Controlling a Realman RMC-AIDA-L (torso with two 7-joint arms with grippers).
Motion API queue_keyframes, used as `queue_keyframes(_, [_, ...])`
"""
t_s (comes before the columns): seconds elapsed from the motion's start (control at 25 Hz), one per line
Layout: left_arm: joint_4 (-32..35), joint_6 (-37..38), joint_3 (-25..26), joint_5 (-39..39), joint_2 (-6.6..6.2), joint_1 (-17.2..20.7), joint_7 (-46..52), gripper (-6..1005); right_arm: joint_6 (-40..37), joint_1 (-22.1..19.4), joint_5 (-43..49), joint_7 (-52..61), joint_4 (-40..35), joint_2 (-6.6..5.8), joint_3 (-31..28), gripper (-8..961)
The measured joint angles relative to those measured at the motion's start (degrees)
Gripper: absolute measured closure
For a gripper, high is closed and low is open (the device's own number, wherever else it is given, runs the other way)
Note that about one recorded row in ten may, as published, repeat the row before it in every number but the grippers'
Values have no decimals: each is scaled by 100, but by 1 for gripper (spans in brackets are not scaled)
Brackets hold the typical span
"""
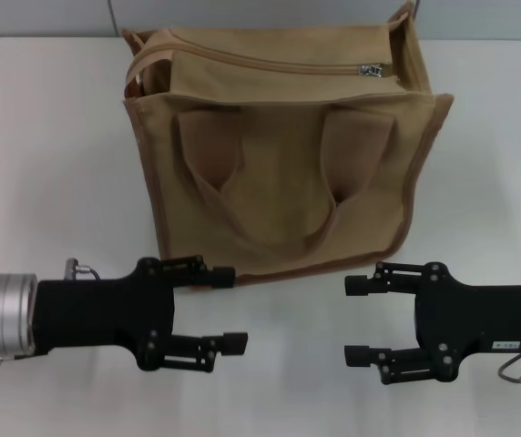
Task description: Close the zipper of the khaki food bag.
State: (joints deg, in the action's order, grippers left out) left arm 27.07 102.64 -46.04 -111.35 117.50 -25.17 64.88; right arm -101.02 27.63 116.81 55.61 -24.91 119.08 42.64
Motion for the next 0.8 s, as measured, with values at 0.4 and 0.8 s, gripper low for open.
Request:
queue_keyframes(0.4, [-320, -344, -23, -171, -11, 45, -541, 169, 277, 38, -15, -95, 202, 2, 130, 174])
queue_keyframes(0.8, [-326, -280, -28, -287, -21, 85, -545, 170, 312, 70, -43, -95, 224, 10, 130, 174])
